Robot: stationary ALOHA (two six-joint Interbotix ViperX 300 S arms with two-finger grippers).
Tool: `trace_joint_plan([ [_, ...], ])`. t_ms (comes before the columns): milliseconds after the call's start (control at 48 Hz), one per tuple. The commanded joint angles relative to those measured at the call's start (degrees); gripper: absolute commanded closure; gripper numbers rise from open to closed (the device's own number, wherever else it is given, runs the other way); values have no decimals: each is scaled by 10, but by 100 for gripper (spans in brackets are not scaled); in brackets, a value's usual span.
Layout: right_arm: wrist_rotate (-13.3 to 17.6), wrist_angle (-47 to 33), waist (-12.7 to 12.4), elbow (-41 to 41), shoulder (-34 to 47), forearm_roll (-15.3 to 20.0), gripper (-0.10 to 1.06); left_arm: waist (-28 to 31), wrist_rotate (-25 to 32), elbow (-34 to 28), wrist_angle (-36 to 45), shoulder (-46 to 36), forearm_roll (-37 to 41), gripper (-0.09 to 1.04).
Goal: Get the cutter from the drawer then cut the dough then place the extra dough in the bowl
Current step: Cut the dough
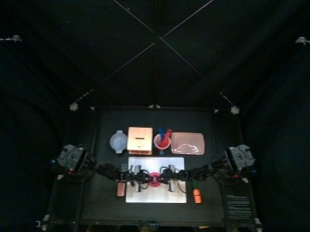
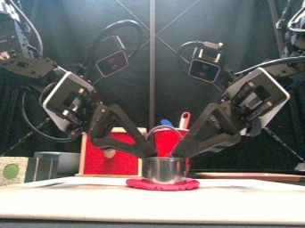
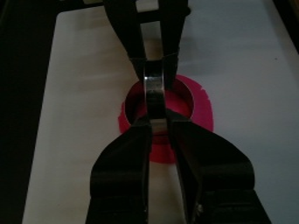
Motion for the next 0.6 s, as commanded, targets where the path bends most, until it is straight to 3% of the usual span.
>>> trace_joint_plan([
  [21, 5, 33, -14, 2, 41, 2, 44, -4, -3, 3, 40, 36, 3, 62],
  [604, 5, 33, -14, 3, 35, 0, 44, -4, -4, 2, 54, 28, 2, 62],
])
